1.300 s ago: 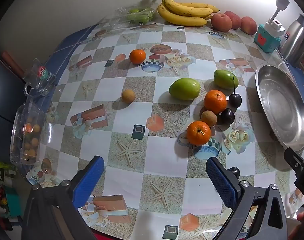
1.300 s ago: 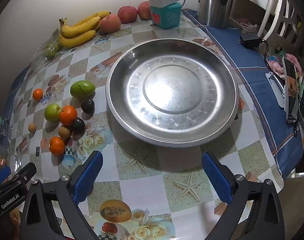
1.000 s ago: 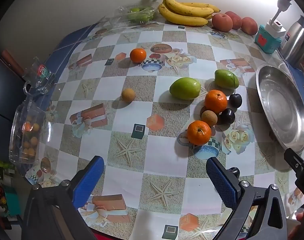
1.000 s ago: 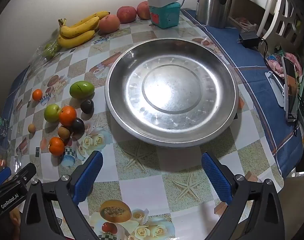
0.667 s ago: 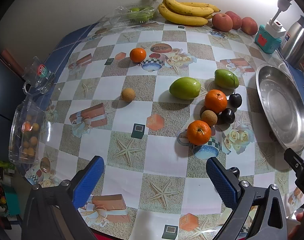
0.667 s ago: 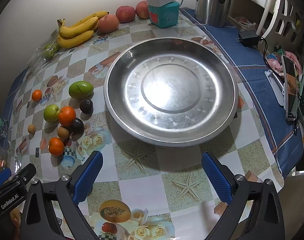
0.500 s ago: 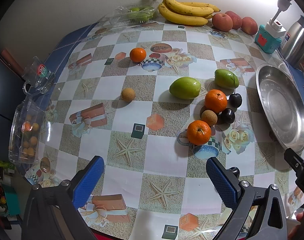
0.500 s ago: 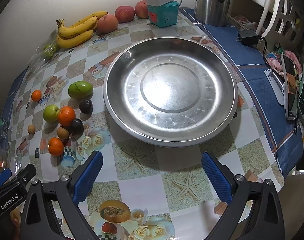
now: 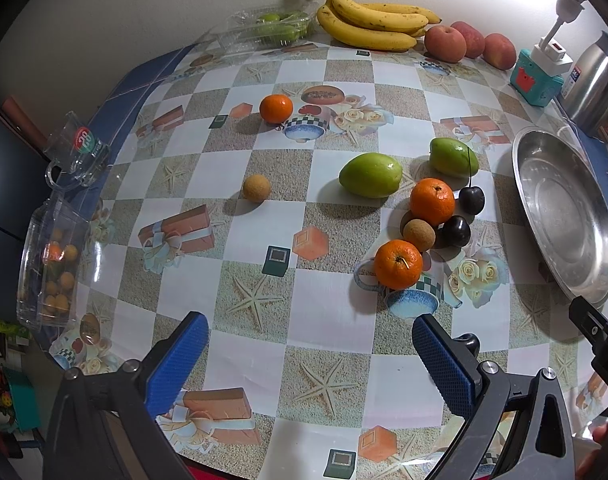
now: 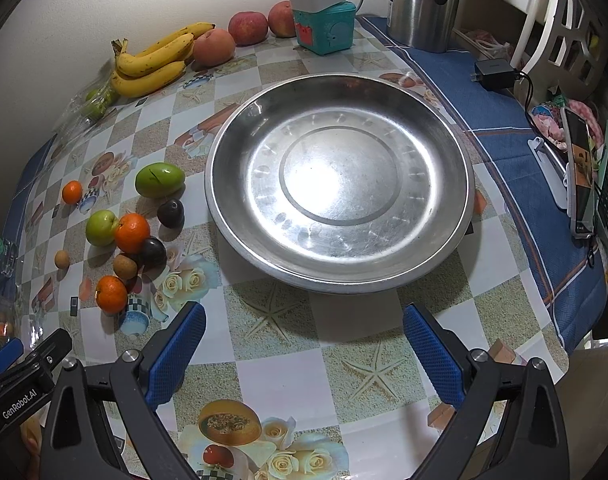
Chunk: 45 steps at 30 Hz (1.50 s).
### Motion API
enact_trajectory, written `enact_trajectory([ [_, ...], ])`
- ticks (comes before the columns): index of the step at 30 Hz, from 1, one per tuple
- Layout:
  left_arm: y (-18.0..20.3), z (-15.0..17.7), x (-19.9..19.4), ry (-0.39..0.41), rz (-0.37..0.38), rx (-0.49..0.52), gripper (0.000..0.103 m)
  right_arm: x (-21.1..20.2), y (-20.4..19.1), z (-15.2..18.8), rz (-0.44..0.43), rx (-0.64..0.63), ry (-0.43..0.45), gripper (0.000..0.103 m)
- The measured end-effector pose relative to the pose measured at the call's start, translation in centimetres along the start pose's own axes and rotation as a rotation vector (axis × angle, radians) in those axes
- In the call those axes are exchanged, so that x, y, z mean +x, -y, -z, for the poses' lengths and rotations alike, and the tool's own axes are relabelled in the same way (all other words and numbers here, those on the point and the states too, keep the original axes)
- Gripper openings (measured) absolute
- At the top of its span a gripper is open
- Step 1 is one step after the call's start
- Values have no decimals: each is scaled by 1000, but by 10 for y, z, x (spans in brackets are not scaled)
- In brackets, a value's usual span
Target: Organize fruits
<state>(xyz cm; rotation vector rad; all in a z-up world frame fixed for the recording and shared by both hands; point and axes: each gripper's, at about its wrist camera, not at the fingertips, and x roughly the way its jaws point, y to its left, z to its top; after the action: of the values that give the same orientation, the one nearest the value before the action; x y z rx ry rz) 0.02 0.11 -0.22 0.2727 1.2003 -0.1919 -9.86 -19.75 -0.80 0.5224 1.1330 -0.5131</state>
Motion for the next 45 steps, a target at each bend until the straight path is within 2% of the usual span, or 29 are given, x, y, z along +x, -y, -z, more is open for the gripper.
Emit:
enact_trajectory([
  [19,0,2,1,1,7,-1,103,1,-1,0,0,-2,0,99],
  [23,-3,2,-3,66,29,-25,103,2,-3,1,-5,-16,-3,99],
  [25,-8,3,-9,157,86,-66,103,1,-7,1,-4,-36,-5,99],
  [26,-10,3,-11,164,98,-71,103,1,-10,1,-19,-52,-12,99],
  [29,-12,2,-14,119,86,-44,103,2,-22,2,-60,-111,-36,99],
  [34,-21,1,-20,128,58,-35,103,3,-43,7,-123,-163,-92,99],
  [40,-38,-1,-15,87,72,-79,103,7,-76,12,-112,-240,-132,99],
  [45,-43,1,-11,68,62,-62,103,16,-100,18,-127,-272,-192,99],
])
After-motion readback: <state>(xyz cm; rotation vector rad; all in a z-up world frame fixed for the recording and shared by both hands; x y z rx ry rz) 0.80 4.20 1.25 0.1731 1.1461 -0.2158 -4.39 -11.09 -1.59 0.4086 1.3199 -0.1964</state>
